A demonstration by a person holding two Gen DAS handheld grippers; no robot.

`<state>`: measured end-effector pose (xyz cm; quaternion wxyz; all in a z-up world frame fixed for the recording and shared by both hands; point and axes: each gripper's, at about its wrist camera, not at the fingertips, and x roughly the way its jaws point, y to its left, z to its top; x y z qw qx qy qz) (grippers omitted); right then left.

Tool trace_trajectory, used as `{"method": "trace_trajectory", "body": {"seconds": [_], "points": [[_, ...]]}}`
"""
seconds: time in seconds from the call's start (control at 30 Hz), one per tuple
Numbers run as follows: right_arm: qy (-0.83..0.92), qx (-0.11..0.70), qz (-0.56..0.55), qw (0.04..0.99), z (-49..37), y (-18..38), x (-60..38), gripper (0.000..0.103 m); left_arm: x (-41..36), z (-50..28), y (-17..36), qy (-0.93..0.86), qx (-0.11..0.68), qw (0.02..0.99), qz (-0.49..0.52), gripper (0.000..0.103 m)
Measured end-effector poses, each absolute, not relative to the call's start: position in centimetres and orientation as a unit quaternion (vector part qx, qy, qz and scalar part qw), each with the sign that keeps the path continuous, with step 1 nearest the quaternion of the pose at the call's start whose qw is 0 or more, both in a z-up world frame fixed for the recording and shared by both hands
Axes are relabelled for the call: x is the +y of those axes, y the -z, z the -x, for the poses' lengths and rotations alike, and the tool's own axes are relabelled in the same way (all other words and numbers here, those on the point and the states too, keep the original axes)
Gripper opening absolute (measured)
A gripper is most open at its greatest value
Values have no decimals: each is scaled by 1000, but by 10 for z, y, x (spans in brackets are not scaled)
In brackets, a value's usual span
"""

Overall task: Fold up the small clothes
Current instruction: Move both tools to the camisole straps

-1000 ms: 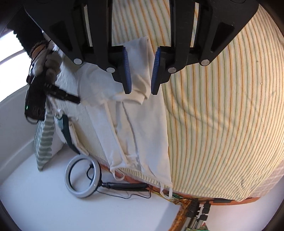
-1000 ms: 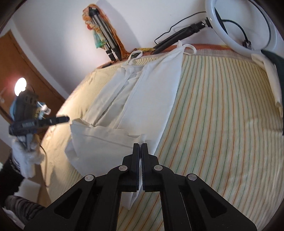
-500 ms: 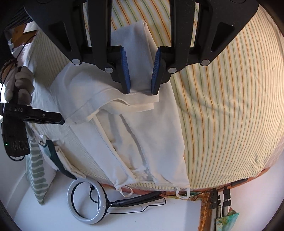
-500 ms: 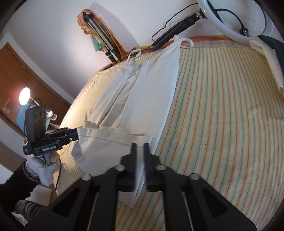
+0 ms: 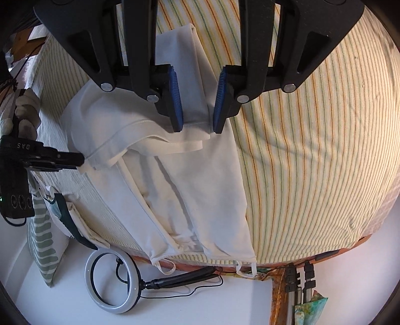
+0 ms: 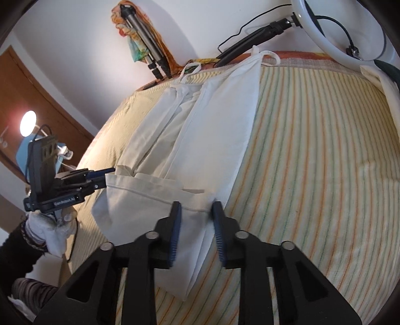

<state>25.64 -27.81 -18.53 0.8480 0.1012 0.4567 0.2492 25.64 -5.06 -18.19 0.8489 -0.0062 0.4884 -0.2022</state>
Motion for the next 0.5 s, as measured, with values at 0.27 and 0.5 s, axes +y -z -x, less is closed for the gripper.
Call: {"method": "trace_trajectory", "body": {"seconds": [0.27, 0.5], "points": [[-222, 429, -49, 874, -252, 175, -269, 3, -40, -243, 171, 168, 455, 874, -3, 1], [-193, 430, -15, 882, -249, 170, -268, 9, -32, -243, 159, 167, 455, 875, -6, 2]]}}
